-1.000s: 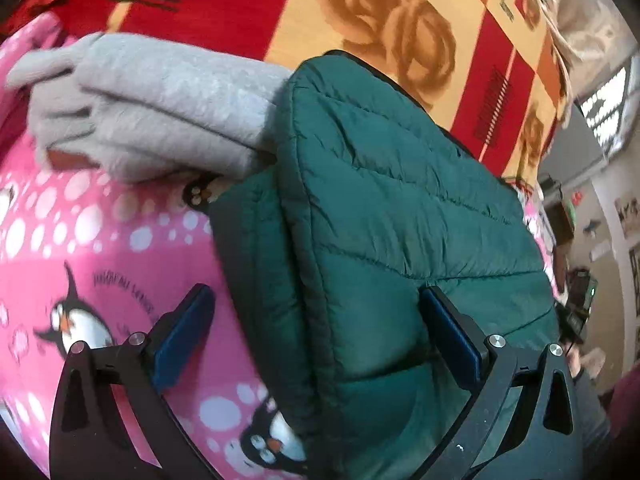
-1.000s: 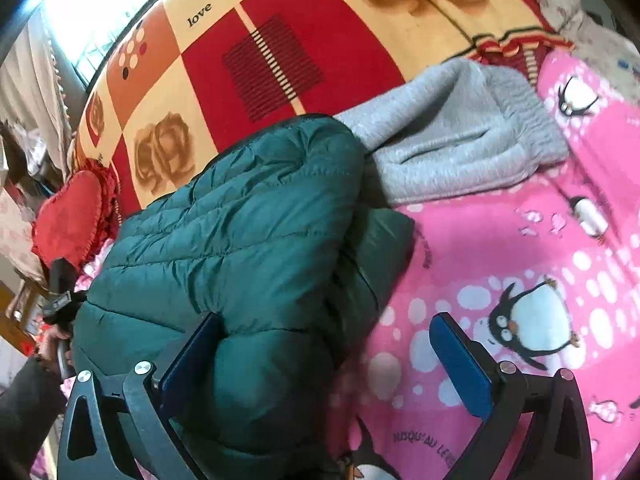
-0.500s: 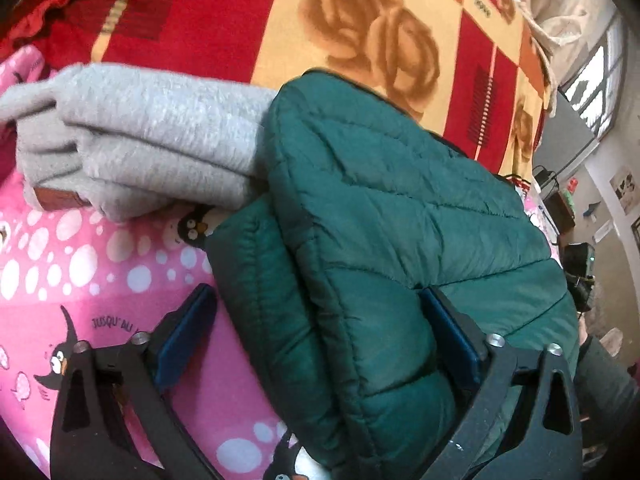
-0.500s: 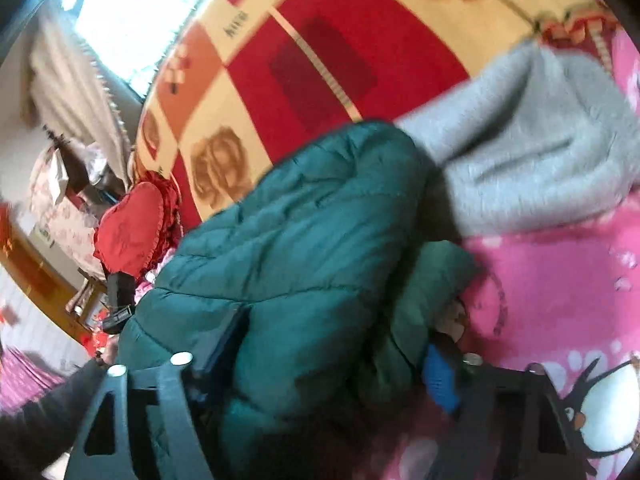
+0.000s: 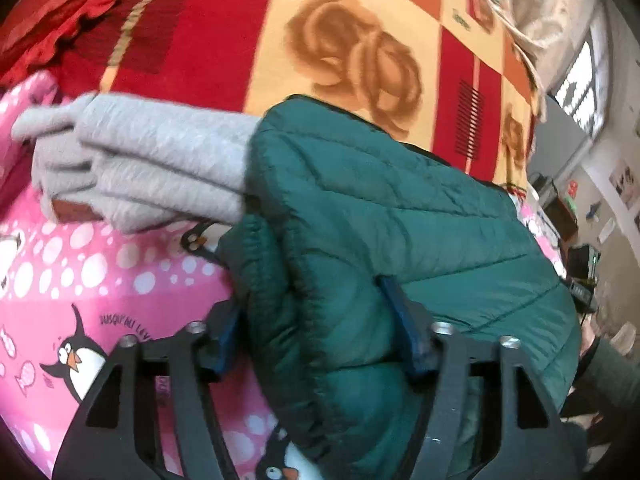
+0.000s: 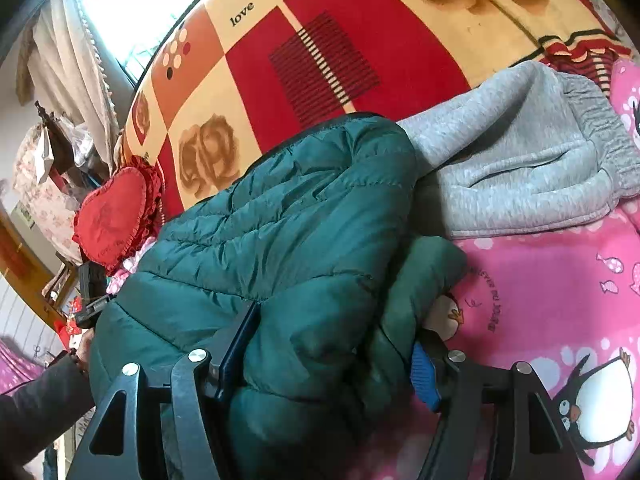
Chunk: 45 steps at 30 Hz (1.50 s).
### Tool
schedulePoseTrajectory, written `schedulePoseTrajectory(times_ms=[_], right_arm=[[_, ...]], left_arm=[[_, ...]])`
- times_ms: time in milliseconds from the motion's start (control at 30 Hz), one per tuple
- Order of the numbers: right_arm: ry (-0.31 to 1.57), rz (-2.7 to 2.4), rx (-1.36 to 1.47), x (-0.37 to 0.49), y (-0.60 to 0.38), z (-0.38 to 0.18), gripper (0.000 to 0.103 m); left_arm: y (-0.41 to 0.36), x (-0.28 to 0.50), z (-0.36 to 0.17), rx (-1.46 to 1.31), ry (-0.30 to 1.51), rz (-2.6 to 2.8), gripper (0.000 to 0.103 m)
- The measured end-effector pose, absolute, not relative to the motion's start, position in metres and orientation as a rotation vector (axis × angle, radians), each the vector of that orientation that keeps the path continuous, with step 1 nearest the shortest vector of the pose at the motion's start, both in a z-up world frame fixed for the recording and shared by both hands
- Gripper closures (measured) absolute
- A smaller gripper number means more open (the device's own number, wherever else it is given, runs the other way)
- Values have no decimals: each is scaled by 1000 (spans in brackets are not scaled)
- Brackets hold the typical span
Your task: Fold large clothes
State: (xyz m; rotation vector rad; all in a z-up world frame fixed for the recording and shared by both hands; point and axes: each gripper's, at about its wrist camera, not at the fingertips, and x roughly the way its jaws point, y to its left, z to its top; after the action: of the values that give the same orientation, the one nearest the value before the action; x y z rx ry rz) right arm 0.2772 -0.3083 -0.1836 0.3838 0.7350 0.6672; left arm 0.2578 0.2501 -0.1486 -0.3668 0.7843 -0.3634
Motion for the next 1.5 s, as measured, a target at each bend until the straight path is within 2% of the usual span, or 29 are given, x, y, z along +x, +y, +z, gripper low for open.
schedulePoseTrajectory(times_ms=[167, 267, 333, 367, 400, 467, 533, 600, 700, 1067, 1167, 1300, 1467, 1500], right_arm=[[747, 665, 377, 280, -304, -184, 37], [751, 659, 369, 281, -301, -183, 37], [754, 655, 382, 282, -302, -184, 36], [761, 650, 389, 283, -302, -185, 34], [764, 648, 390, 283, -302, -185, 34], [749, 628, 355, 279, -300, -181, 36], [724, 600, 287, 272, -295, -171, 43], [703, 583, 255, 267, -294, -162, 56], [684, 563, 208, 261, -296, -144, 66], [580, 575, 60, 210, -302, -62, 77], [543, 585, 71, 186, -315, -45, 90], [533, 609, 132, 162, -340, -29, 92], [542, 535, 190, 164, -357, -37, 91], [561, 543, 206, 167, -357, -40, 84]], left_arm=[[258, 264, -155, -434, 814, -381, 18], [261, 268, -156, -465, 826, -411, 18], [260, 267, -155, -471, 811, -435, 29], [258, 265, -153, -469, 796, -459, 45], [255, 262, -150, -448, 782, -462, 55], [247, 256, -142, -386, 762, -427, 60], [243, 252, -137, -364, 761, -385, 63], [238, 246, -128, -341, 755, -339, 69], [228, 228, -112, -287, 733, -278, 72], [204, 160, -56, -230, 664, -211, 76], [200, 128, -34, -243, 627, -214, 76], [194, 96, -21, -249, 620, -230, 76], [197, 111, -45, -268, 688, -159, 76], [201, 114, -50, -285, 698, -153, 76]])
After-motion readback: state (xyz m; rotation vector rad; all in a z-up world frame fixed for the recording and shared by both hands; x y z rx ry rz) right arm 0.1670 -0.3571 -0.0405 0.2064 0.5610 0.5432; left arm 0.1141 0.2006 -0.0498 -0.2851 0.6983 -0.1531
